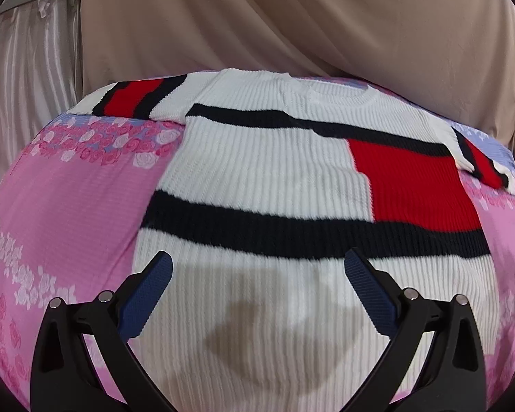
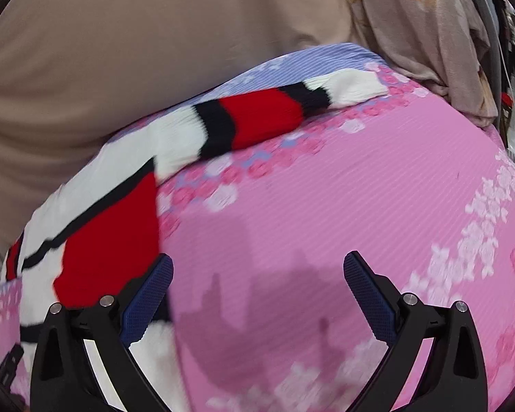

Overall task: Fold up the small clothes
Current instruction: 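Grasp the sweater sleeve cuff with the right gripper and lift it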

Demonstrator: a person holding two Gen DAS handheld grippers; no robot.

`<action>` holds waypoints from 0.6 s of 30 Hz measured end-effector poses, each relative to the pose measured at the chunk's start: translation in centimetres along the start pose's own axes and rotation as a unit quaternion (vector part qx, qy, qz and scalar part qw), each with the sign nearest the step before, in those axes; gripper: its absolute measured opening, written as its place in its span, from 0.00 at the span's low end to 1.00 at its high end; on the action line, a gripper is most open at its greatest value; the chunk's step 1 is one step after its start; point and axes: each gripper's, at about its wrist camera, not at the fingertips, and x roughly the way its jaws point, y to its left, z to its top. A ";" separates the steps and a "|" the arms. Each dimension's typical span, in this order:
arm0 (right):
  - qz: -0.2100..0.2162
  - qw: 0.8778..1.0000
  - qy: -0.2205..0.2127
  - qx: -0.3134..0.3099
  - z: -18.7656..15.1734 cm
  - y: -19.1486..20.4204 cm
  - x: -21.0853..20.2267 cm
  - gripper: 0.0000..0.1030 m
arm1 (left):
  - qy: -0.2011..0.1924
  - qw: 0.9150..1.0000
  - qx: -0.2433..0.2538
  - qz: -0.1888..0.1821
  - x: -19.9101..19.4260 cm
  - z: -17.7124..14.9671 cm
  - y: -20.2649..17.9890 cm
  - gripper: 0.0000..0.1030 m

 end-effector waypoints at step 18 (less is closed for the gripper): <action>0.154 0.939 0.031 0.306 16.2 -9.2 16.9 0.25 | 0.034 0.997 -0.051 -0.057 4.3 3.3 1.2 0.95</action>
